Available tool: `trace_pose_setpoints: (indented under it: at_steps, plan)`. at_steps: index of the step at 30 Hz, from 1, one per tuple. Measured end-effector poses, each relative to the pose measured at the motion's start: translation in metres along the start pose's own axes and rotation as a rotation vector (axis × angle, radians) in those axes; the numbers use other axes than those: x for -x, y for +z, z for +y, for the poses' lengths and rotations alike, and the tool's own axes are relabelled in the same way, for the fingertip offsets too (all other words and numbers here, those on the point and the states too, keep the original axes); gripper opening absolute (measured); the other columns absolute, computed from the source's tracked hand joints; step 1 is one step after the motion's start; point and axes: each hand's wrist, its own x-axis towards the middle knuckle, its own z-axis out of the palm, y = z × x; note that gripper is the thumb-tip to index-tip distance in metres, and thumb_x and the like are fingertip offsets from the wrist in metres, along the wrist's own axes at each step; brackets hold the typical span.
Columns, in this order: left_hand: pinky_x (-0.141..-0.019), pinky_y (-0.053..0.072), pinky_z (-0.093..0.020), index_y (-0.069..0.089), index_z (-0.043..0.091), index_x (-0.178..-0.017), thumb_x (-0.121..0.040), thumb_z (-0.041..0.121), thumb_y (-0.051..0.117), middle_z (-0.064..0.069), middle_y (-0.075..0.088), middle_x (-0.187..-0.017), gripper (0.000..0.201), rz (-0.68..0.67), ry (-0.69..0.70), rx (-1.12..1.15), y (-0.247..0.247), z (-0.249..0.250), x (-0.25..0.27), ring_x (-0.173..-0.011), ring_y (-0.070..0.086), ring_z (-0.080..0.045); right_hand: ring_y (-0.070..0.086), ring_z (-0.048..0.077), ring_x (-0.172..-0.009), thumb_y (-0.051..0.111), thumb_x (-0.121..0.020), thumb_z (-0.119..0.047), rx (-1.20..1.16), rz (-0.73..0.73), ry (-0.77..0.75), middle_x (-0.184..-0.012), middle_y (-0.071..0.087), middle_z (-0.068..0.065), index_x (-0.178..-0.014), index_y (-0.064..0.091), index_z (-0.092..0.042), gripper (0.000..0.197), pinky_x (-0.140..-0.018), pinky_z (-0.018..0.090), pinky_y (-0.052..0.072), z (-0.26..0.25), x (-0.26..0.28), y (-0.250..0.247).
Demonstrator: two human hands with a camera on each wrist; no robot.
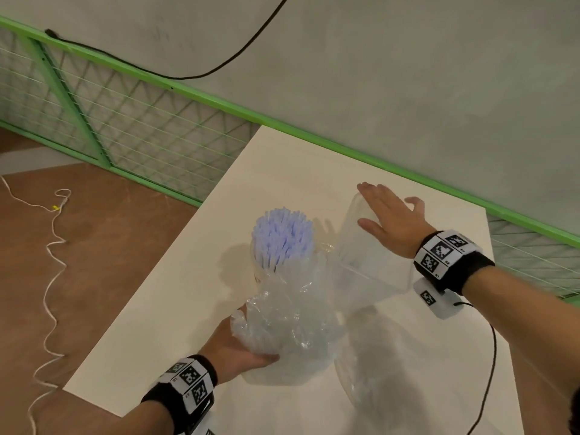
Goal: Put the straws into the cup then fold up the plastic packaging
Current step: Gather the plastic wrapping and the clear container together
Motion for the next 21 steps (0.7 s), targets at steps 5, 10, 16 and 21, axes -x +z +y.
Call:
trace_pose_setpoints:
  at_steps: [5, 10, 16, 21]
  plan:
    - [-0.065, 0.044, 0.000, 0.059, 0.029, -0.103, -0.065, 0.006, 0.089, 0.037, 0.068, -0.083, 0.054, 0.017, -0.008, 0.014, 0.000, -0.001, 0.000, -0.080, 0.064, 0.017, 0.016, 0.015, -0.149, 0.029, -0.098, -0.043, -0.207, 0.218, -0.135, -0.161, 0.022, -0.008, -0.151, 0.029, -0.030, 0.054, -0.115, 0.049, 0.017, -0.021, 0.022, -0.036]
    - [-0.079, 0.052, -0.011, 0.063, 0.029, -0.103, -0.064, 0.015, 0.091, 0.027, 0.072, -0.085, 0.050, 0.017, -0.022, -0.046, -0.001, -0.003, 0.000, -0.081, 0.065, 0.015, 0.053, 0.014, -0.120, 0.055, -0.086, -0.005, -0.438, 0.079, -0.492, -0.139, 0.055, 0.001, -0.141, 0.048, -0.016, 0.056, -0.103, 0.025, 0.039, -0.080, 0.062, -0.042]
    - [-0.075, 0.052, -0.008, 0.063, 0.023, -0.099, -0.065, 0.012, 0.089, 0.026, 0.071, -0.075, 0.045, 0.041, -0.016, -0.036, 0.001, -0.003, 0.004, -0.072, 0.063, 0.018, 0.033, 0.014, -0.138, 0.062, -0.094, -0.024, -0.309, -0.029, -0.418, -0.153, 0.037, -0.002, -0.151, 0.030, -0.021, 0.066, -0.110, 0.018, 0.021, -0.097, 0.079, -0.017]
    - [-0.064, 0.047, -0.003, 0.064, 0.021, -0.109, -0.061, 0.010, 0.091, 0.023, 0.073, -0.088, 0.056, 0.049, 0.037, -0.026, 0.001, -0.011, 0.001, -0.082, 0.066, 0.011, 0.051, 0.012, -0.107, 0.071, -0.086, -0.027, -0.467, 0.094, -0.426, -0.121, 0.056, -0.001, -0.129, 0.055, -0.016, 0.048, -0.095, 0.024, 0.041, -0.105, 0.090, -0.007]
